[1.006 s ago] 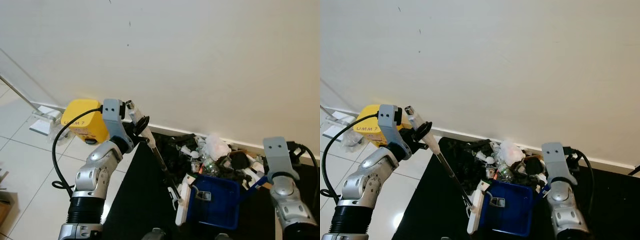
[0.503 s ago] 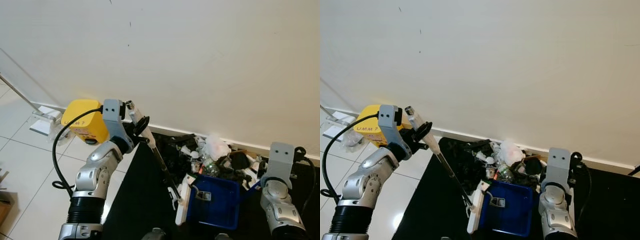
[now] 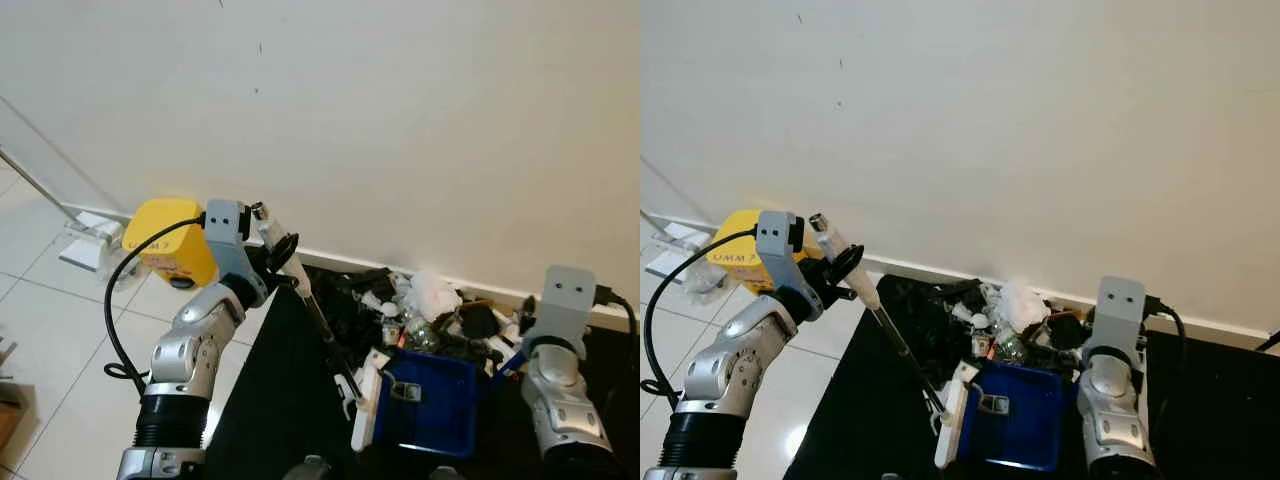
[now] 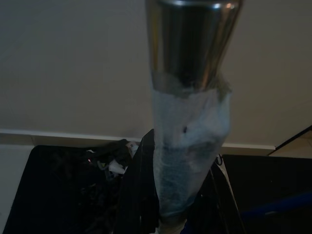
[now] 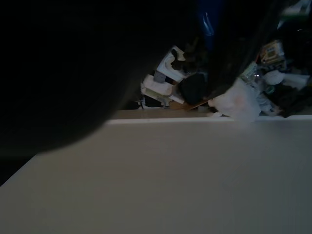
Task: Sweep floor
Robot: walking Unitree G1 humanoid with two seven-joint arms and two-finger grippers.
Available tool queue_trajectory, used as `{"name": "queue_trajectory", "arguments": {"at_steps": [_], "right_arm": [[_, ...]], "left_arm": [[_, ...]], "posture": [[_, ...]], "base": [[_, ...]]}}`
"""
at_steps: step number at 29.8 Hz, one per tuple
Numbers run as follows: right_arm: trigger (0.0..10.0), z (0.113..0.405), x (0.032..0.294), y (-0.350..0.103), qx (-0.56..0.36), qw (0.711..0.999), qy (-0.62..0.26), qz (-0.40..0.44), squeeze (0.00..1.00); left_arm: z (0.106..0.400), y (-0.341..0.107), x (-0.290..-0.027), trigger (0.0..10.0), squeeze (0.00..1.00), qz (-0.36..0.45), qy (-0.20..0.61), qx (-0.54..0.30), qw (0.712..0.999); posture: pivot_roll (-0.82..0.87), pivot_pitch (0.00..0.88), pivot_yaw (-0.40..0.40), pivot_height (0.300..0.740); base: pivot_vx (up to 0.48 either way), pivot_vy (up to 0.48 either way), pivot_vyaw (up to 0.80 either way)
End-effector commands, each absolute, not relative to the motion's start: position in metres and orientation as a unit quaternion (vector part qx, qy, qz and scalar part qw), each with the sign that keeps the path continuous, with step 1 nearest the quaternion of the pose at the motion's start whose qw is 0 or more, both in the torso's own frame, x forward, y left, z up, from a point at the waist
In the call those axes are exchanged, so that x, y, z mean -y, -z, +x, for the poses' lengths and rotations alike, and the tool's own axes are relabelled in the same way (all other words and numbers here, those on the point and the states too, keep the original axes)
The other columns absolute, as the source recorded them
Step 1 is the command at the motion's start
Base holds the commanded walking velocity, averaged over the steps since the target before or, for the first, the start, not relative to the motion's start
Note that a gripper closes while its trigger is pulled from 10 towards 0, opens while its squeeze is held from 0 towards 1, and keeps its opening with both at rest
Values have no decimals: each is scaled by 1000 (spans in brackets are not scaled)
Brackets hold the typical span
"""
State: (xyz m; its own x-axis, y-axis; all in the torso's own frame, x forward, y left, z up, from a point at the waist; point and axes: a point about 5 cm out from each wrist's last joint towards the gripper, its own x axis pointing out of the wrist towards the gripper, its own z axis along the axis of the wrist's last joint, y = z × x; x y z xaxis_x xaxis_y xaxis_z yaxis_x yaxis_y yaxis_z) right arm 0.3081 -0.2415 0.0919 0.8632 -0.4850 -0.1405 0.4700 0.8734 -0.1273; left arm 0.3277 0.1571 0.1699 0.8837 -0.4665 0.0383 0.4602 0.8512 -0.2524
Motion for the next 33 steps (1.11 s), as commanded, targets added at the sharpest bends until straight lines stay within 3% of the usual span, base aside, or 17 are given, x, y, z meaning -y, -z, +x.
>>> {"name": "queue_trajectory", "arguments": {"at_steps": [1, 11, 12, 13, 20, 33], "right_arm": [[0, 306, 235, -88, -86, 967, 238, -24, 0], [0, 310, 235, -93, -67, 974, 208, -59, 0], [5529, 311, 235, -96, -62, 974, 200, -82, 0], [10000, 312, 235, -97, -57, 975, 195, -93, 0], [10000, 315, 238, -103, -48, 972, 194, -127, 0], [10000, 312, 250, -79, -116, 960, 200, -157, 0]], "left_arm": [[326, -169, -160, 10000, 0, -127, 236, -8, 963], [327, -168, -159, 10000, 0, -129, 233, -8, 964], [327, -167, -159, 10000, 0, -129, 231, -8, 964], [327, -167, -159, 10000, 0, -130, 231, -8, 964], [327, -167, -159, 10000, 0, -132, 228, -7, 965], [328, -173, -151, 10000, 0, -113, 199, 8, 973]], "posture": [[-5, 192, 110, 740], [-9, 192, 106, 740], [-9, 194, 103, 740], [-9, 194, 103, 740], [-9, 194, 100, 740], [-1, 179, 89, 740]], "base": [[0, 0, 0], [0, 0, 0], [0, 0, 0], [0, 0, 0], [0, 0, 0], [0, 0, 0]]}}
